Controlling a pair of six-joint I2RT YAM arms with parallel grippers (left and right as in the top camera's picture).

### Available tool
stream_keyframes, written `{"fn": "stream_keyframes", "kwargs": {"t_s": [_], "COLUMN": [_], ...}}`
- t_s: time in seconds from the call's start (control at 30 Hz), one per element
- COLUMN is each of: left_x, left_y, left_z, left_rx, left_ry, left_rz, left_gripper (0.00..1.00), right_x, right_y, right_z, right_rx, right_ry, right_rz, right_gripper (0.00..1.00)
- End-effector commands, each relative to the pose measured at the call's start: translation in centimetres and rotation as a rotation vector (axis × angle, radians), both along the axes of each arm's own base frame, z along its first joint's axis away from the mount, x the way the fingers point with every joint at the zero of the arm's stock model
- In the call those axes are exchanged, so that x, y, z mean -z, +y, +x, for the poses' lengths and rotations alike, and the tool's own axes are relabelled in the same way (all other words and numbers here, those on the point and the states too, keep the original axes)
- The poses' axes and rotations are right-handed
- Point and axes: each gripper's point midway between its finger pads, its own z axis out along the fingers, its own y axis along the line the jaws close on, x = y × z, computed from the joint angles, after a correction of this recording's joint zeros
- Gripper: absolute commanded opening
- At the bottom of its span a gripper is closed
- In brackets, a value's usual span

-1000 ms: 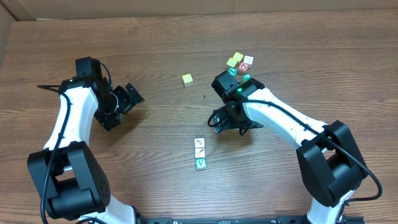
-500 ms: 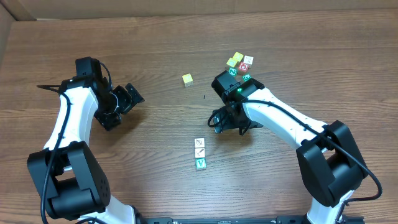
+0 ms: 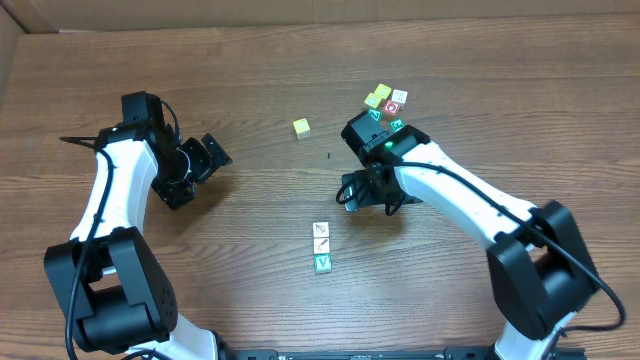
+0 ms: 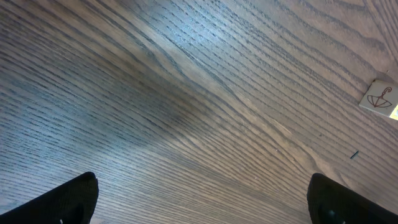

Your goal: Flip 3 blocks

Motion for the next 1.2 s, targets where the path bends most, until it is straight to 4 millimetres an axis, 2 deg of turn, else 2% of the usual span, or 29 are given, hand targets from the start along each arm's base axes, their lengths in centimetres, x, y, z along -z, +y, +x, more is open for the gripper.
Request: {"fn": "stream_keyframes", "kwargs": {"t_s": [0.0,0.1,0.13,0.23,0.27,0.33,0.43,0.63,0.7,0.9,1.17], "left_x": [-0.2,-0.2,-0.2,-0.2,-0.2,-0.2,-0.2,-0.2,-0.2,-0.2,-0.2], "left_y": [0.3,0.3,0.3,0.3,0.3,0.3,0.3,0.3,0.3,0.3,0.3], "left_z": [0.3,0.3,0.3,0.3,0.3,0.3,0.3,0.3,0.3,0.3,0.3], "left_rx": [-0.002,-0.002,-0.002,-0.002,-0.002,-0.002,-0.002,-0.002,-0.002,-0.002,-0.002], "left_ry": [-0.006,-0.006,-0.006,-0.006,-0.007,-0.007,-0.007,-0.007,-0.007,-0.007,-0.007], "left_rz": [0.010,0.010,0.010,0.010,0.011,0.011,0.011,0.011,0.011,0.011,0.011], "left_gripper": [1.00,1.00,1.00,1.00,1.00,1.00,1.00,1.00,1.00,1.00,1.00], "right_x": [-4.6,-6.8,-8.4,-11.2,-13.2,-15.5,-18.3,-22.5,-24.0,-28.7,-35.0], "right_y": [0.4,0.4,0.3,0.2,0.0,-0.3,-0.8,-2.2,-3.7,-11.1,-18.7], "right_z": [1.0,1.0,0.9,0.7,0.4,0.0,-0.7,-2.1,-2.4,-3.3,-7.7], "right_rx": [-0.007,-0.007,-0.007,-0.006,-0.006,-0.005,-0.005,0.005,0.015,0.190,0.395], "right_ry": [-0.117,-0.167,-0.204,-0.267,-0.314,-0.367,-0.433,-0.541,-0.591,-0.764,-1.067], "right_rz": [0.067,0.102,0.128,0.172,0.204,0.241,0.287,0.358,0.353,0.350,0.317], "right_gripper": [1.00,1.00,1.00,1.00,1.00,1.00,1.00,1.00,1.00,1.00,1.00]}}
